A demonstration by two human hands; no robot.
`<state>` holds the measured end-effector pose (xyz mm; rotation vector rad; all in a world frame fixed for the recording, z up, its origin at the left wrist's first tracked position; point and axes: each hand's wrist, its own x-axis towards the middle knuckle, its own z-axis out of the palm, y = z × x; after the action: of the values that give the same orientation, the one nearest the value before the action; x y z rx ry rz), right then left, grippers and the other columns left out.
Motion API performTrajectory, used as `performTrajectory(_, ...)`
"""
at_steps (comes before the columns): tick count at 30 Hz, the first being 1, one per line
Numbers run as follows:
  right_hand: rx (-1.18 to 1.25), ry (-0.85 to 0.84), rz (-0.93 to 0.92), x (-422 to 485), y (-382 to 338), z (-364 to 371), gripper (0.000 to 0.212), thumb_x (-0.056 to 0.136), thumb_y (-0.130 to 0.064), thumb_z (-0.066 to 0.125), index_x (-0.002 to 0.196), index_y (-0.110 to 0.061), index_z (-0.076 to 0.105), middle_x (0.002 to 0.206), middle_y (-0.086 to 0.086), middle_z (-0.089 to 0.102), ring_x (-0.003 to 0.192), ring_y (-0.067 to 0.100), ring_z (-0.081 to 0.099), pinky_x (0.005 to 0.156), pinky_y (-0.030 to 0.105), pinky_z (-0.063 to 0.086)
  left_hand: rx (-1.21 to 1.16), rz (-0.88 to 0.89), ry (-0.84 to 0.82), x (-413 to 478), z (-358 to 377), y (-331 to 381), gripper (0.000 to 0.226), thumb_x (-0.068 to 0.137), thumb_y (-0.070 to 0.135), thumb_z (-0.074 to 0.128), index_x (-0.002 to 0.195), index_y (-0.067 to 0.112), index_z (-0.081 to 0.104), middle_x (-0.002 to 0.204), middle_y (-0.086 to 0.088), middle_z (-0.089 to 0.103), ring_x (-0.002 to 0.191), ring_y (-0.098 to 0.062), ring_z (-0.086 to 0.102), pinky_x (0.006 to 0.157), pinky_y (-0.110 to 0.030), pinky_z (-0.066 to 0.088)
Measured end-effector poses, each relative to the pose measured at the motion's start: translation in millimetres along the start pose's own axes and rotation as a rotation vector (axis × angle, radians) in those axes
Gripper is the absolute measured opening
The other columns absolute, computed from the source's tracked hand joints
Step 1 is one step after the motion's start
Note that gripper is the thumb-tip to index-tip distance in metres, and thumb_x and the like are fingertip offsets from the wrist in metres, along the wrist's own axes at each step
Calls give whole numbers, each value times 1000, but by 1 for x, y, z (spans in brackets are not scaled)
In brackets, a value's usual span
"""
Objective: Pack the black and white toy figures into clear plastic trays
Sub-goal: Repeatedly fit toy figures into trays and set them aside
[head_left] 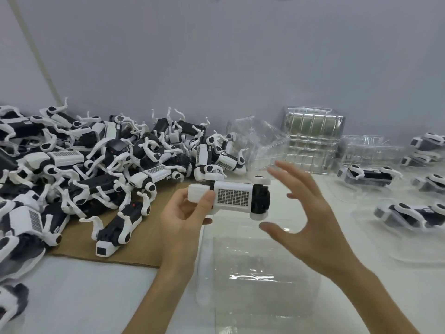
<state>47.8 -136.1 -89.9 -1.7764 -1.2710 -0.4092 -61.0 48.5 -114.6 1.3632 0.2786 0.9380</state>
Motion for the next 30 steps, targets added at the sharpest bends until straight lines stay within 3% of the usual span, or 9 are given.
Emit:
performTrajectory(3,-137,-31,-65,-6,-1,7,85,74,-15,87,146,-27,44,154,-12,36,141,8,36,114,22,32,-9,22,-8,-2,3,0,41,70,47,79,92,15,65,87,-6,76,79,-16,72,62,-22,56)
performTrajectory(6,-176,100,-110,-7,-2,7,68,75,-12,84,137,-18,56,143,-2,50,130,16,48,109,26,39,-5,28,-65,-3,6,2,42,73,46,80,90,13,61,88,-7,76,78,-18,73,64,-23,57)
performTrajectory(9,-108,173,-89,-5,-1,1,65,73,-18,87,132,-13,61,131,3,57,123,17,54,99,35,49,-14,44,-140,1,2,2,41,89,48,58,99,9,64,94,-7,76,87,-17,70,77,-26,55)
performTrajectory(11,-30,208,10,-4,0,-3,63,72,-24,88,130,-15,63,123,-1,62,116,16,59,92,32,53,32,11,-212,5,-3,-2,44,96,49,45,115,14,64,107,-1,74,103,-16,67,91,-34,48)
performTrajectory(13,137,240,189,-3,2,-8,56,72,-36,82,124,-22,66,114,-8,67,104,15,66,84,26,55,105,-97,-276,8,-7,-11,49,85,54,51,122,24,62,117,8,71,114,-11,63,97,-35,41)
performTrajectory(16,407,220,416,0,9,-15,42,70,-50,70,105,-27,73,92,-8,71,79,10,67,73,19,51,152,-247,-320,9,-10,-26,45,73,31,59,117,27,61,109,10,74,112,-13,64,91,-26,42)
performTrajectory(19,464,175,481,2,12,-17,27,72,-52,66,77,-25,71,68,-9,63,63,7,58,61,18,46,160,-275,-292,8,-8,-34,41,74,16,59,114,26,59,100,7,76,96,-12,68,79,-18,47)
performTrajectory(23,447,122,507,1,13,-14,18,82,-39,65,76,-24,74,67,-10,64,57,6,61,55,20,47,224,-201,-199,9,-11,-35,36,91,-3,59,113,25,59,98,9,75,96,-4,68,80,-22,47)
performTrajectory(30,381,78,492,-3,11,-6,6,83,-38,71,84,-33,74,87,-8,71,62,14,64,64,29,49,291,-216,-244,11,-14,-36,24,99,9,52,102,22,71,101,6,74,104,-11,64,89,-29,43)
